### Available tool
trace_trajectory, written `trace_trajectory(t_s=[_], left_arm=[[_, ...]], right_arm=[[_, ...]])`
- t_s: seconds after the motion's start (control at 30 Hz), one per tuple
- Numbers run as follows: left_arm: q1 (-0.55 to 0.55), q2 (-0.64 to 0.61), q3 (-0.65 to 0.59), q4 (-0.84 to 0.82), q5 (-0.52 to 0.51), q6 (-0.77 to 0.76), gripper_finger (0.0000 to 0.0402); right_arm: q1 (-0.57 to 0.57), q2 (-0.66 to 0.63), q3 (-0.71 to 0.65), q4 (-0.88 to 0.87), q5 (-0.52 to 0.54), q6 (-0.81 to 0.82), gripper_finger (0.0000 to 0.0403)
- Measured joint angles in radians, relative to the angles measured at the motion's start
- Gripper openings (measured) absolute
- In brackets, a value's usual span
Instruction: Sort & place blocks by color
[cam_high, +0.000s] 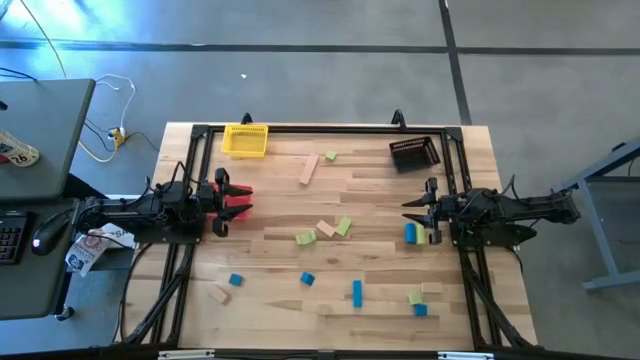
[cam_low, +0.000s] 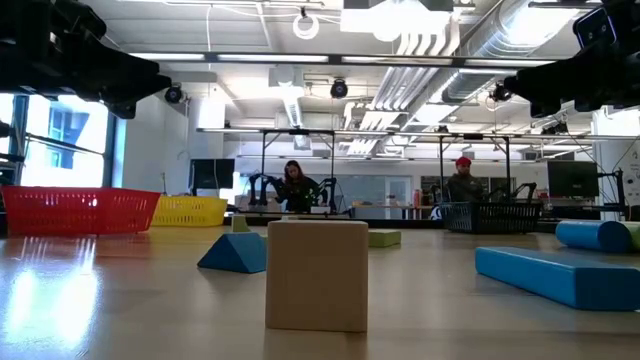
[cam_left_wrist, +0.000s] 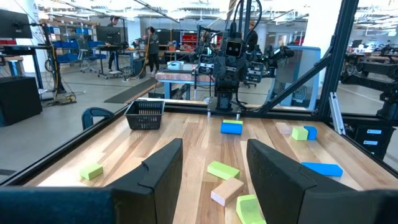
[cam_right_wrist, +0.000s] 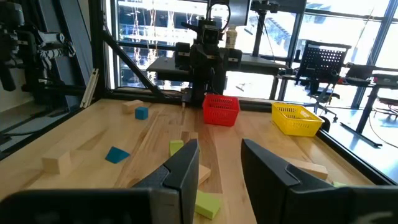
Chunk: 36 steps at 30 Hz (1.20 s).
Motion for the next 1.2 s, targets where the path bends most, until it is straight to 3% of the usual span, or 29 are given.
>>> trace_trajectory(t_s=[1.2], left_arm=[[0.000,0.000,0.000,0.000,0.000,0.000,0.0168]], right_arm=[[0.000,0.000,0.000,0.007,0.051,-0.006,0.0108]])
